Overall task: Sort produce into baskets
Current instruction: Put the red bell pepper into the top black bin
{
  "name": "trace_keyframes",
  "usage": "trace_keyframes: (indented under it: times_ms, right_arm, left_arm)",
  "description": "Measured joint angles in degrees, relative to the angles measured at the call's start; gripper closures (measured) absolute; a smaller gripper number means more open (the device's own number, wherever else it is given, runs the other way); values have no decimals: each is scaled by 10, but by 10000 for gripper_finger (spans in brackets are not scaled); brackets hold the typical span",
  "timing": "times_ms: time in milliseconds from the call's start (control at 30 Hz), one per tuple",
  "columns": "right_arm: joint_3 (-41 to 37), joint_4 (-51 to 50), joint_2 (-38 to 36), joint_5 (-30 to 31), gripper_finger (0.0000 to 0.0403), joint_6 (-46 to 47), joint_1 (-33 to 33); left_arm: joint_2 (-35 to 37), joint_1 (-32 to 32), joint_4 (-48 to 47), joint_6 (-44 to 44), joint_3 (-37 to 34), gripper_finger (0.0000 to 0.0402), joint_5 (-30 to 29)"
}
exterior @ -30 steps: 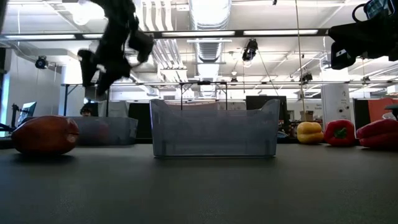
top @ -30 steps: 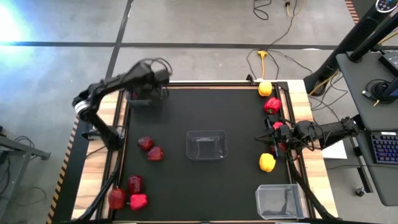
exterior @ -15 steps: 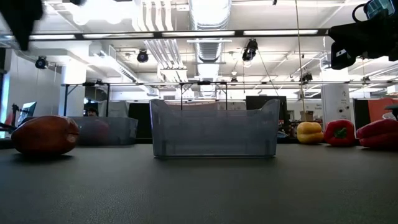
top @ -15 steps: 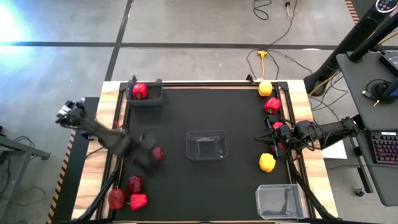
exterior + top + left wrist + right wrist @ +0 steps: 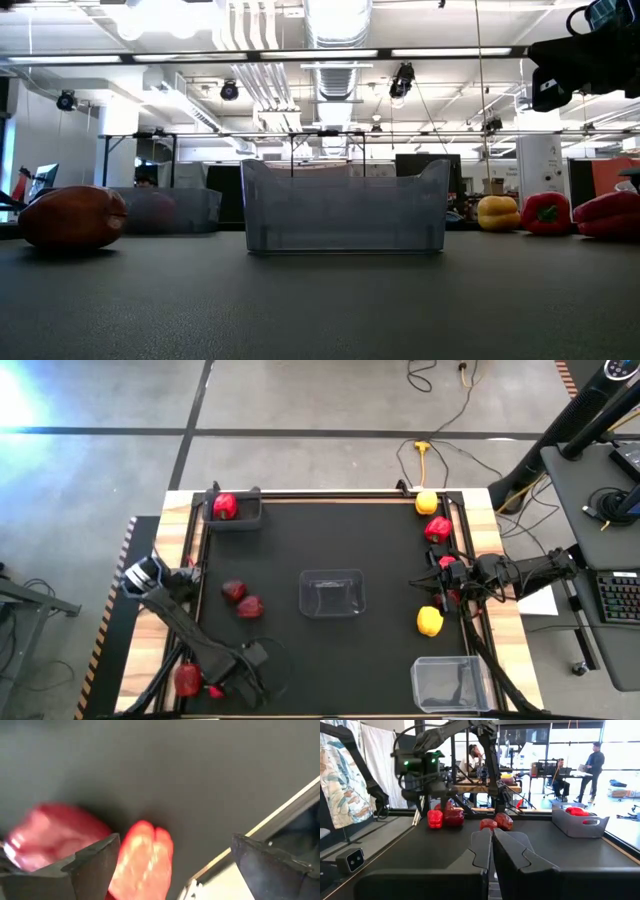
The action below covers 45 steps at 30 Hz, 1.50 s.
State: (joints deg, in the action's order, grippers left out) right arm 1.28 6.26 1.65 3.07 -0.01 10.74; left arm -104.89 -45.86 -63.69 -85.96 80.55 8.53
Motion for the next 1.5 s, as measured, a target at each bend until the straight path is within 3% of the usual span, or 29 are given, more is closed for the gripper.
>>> trace_keyframes:
  times_ms: [200, 467, 1133, 1500]
  right_arm:
    - [0, 0, 0, 0, 392, 0, 0]
    - [0, 0, 0, 0, 392, 0, 0]
    - [0, 0, 0, 0, 392, 0, 0]
    - [0, 0, 0, 0, 392, 0, 0]
  left_arm:
    - [-15, -9, -5, -31, 2, 54, 52]
    - [-11, -9, -7, -9, -45, 57, 135]
    - [-11, -9, 78, -2, -108, 17, 130]
    - [-38, -14, 89, 22, -109, 64, 153]
